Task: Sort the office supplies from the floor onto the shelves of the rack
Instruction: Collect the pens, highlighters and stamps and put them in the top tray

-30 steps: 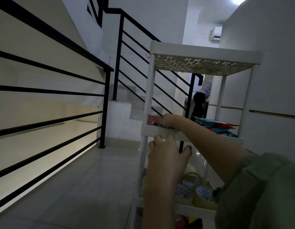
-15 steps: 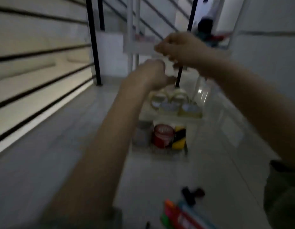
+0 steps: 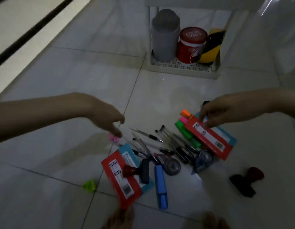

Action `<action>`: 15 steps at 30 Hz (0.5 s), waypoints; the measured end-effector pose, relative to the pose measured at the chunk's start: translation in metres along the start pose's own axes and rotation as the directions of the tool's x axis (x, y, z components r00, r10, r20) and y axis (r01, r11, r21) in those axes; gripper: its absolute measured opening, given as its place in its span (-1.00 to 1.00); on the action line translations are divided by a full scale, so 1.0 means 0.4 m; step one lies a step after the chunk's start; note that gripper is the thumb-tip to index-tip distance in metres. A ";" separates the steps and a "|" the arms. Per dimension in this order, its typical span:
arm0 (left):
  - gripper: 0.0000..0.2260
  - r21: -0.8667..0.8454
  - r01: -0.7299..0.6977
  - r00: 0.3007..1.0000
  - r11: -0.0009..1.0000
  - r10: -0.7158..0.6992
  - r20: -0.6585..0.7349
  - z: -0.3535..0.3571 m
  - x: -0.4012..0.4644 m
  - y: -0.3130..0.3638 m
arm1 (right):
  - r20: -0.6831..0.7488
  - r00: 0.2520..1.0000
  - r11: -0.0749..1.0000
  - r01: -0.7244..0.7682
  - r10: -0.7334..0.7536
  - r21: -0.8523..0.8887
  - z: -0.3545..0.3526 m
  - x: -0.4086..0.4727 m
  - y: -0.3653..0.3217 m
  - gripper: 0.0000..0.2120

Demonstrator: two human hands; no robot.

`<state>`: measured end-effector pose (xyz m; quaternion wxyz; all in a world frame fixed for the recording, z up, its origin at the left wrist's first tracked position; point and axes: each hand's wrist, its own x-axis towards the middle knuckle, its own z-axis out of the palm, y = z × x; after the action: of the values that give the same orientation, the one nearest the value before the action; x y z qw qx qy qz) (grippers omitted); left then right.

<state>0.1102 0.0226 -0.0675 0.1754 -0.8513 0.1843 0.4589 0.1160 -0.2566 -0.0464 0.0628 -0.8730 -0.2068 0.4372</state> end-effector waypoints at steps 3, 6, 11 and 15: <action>-0.46 0.022 0.008 0.996 1.000 -0.010 0.089 0.097 0.000 -0.014 | -0.029 0.999 1.000 0.014 -0.013 0.015 0.080 0.034 0.017 -0.88; -0.47 -0.045 0.025 0.983 0.999 -0.017 0.181 0.170 0.003 -0.018 | -0.113 0.993 0.999 0.036 -0.037 -0.008 0.158 0.072 0.017 -0.86; -0.54 -0.366 0.039 0.998 0.930 -0.019 0.059 0.268 0.079 0.013 | -0.046 0.995 0.996 0.085 -0.086 -0.024 0.249 0.106 0.004 -0.84; -0.49 -0.623 0.132 0.910 0.771 -0.343 -0.231 0.331 0.168 0.028 | -0.013 0.995 0.994 0.094 -0.095 -0.063 0.277 0.120 -0.011 -0.89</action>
<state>0.0443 0.0645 -0.1944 -0.0764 -0.9440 -0.0529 0.3167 0.0527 -0.2406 -0.1481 0.0576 -0.8672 -0.2608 0.4203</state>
